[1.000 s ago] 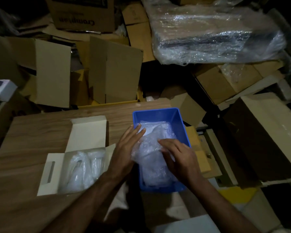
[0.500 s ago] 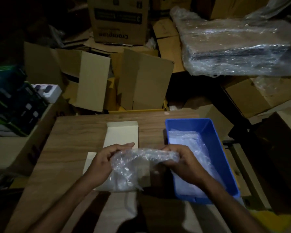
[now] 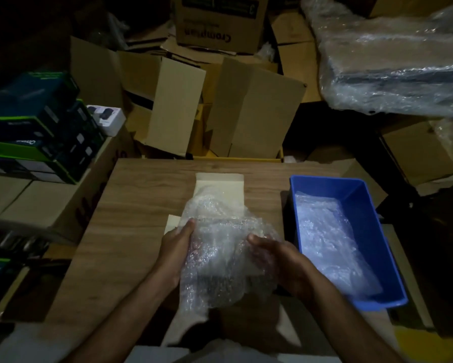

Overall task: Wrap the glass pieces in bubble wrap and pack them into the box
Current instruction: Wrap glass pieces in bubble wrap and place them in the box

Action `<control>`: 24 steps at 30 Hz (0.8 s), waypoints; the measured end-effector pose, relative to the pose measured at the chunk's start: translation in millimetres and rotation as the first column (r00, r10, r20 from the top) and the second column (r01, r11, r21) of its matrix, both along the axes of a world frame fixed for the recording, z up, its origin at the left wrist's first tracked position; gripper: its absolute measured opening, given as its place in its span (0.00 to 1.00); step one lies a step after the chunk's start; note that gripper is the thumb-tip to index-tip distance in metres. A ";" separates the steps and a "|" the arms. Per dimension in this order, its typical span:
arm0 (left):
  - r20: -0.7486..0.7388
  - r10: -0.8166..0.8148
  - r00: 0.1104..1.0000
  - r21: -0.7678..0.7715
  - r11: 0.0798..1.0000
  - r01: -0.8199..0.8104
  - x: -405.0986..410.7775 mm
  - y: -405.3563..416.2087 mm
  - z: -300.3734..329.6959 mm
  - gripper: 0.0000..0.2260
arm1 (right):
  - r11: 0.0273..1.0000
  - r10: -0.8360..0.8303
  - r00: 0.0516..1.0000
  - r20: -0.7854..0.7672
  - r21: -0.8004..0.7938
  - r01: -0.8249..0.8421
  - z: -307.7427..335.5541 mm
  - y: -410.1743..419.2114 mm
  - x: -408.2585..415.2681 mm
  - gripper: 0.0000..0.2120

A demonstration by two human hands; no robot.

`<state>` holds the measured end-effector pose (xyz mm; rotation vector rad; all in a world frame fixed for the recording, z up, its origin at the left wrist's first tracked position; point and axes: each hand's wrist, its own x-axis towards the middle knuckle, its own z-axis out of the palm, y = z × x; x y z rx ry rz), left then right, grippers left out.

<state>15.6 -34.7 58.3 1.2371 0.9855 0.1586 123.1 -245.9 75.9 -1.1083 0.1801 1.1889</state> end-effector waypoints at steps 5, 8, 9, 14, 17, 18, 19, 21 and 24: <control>0.131 -0.077 0.988 0.026 0.997 0.075 -20.8 16.4 -1.7 0.32 | 0.966 -0.167 0.873 0.458 -0.099 0.237 -3.8 4.9 -12.2 0.44; 0.220 -0.152 0.964 -0.001 0.988 0.156 -30.7 36.0 0.8 0.34 | 0.969 -0.101 0.709 0.698 -0.092 0.229 -4.5 2.0 -13.0 0.48; 0.246 -0.210 0.946 -0.006 0.976 0.218 -33.0 41.5 3.0 0.36 | 0.972 -0.087 0.654 0.751 -0.079 0.221 -7.1 0.1 -12.0 0.44; 0.244 -0.459 0.854 0.050 0.886 0.461 -35.8 58.3 17.0 0.33 | 0.971 0.062 0.580 0.812 -0.183 0.152 -12.9 -12.5 1.6 0.17; 0.082 -0.541 0.837 0.214 0.830 0.515 -35.4 62.7 26.1 0.30 | 0.982 0.084 0.705 0.705 -0.177 0.060 -15.4 -18.1 11.1 0.19; 0.015 -0.553 0.833 0.273 0.804 0.528 -35.0 63.8 28.8 0.31 | 0.977 0.133 0.695 0.707 -0.210 0.026 -16.8 -19.9 14.8 0.27; -0.052 -0.556 0.830 0.333 0.774 0.539 -34.0 64.7 30.5 0.31 | 0.964 0.192 0.668 0.719 -0.265 0.008 -17.4 -20.9 18.0 0.33; -0.185 -0.530 0.827 0.448 0.704 0.551 -30.6 65.1 32.8 0.30 | 0.924 0.299 0.578 0.759 -0.382 0.024 -18.5 -19.5 23.2 0.32; -0.283 -0.491 0.824 0.557 0.616 0.558 -28.9 65.1 31.7 0.18 | 0.892 0.381 0.485 0.788 -0.451 0.032 -15.8 -16.8 26.7 0.18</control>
